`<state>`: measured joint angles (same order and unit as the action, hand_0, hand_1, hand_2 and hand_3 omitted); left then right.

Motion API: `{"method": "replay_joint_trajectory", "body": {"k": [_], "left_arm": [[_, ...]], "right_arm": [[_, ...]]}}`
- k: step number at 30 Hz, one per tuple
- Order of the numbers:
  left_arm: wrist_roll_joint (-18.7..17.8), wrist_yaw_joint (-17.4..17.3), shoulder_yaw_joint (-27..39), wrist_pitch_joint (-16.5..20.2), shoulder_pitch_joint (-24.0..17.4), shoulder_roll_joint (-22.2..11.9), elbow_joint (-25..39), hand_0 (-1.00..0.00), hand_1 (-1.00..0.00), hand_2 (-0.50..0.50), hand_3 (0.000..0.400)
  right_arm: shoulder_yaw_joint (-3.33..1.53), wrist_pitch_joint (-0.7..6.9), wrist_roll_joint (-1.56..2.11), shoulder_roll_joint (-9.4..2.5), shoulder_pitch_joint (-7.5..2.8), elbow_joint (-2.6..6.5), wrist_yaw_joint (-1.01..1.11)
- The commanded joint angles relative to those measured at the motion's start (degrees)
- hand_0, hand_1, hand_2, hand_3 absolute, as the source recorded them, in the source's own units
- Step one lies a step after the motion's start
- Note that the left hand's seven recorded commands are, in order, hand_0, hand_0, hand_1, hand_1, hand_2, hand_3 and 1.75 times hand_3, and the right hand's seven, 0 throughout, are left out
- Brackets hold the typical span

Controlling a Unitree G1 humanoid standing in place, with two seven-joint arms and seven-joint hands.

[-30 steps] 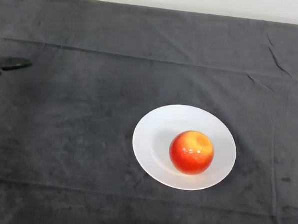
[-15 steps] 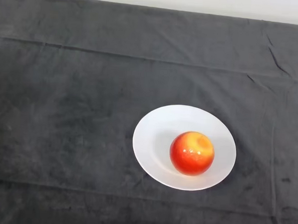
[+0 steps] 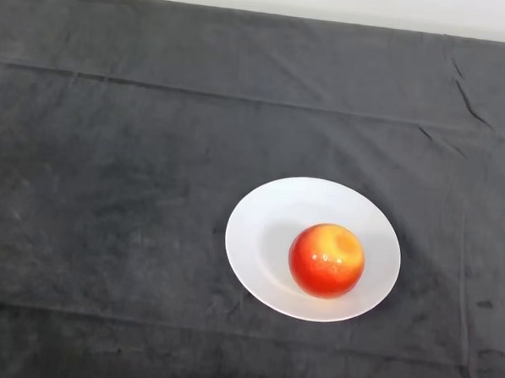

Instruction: Move the apple to the plate

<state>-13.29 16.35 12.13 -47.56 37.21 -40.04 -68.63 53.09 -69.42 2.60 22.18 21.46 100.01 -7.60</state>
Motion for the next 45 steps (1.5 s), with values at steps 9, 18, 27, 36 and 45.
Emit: {"method": "replay_joint_trajectory", "body": {"k": [9, 18, 27, 36, 45], "left_arm": [[0.81, 0.61, 1.37, -0.16, 0.26, -0.93, -2.44, 0.0, 0.0, 0.0, 0.0], [1.63, 0.18, 1.89, 0.17, 0.26, -0.81, -2.38, 0.0, 0.0, 0.0, 0.0], [2.16, -0.44, 2.58, 0.38, 0.18, -0.87, -2.26, 0.0, 0.0, 0.0, 0.0], [2.67, -0.82, 3.19, 0.5, 0.17, -0.65, -2.17, 0.0, 0.0, 0.0, 0.0], [3.08, -1.19, 3.79, 0.68, 0.22, -0.49, -2.09, 0.0, 0.0, 0.0, 0.0]], "right_arm": [[0.68, 3.51, 0.52, -8.01, -6.67, 5.67, -0.11], [0.72, 3.51, 0.47, -8.0, -6.67, 5.66, -0.12], [0.75, 3.51, 0.42, -8.0, -6.68, 5.66, -0.13], [0.78, 3.51, 0.38, -8.0, -6.68, 5.66, -0.15], [0.8, 3.51, 0.34, -8.0, -6.68, 5.65, -0.16]]}}
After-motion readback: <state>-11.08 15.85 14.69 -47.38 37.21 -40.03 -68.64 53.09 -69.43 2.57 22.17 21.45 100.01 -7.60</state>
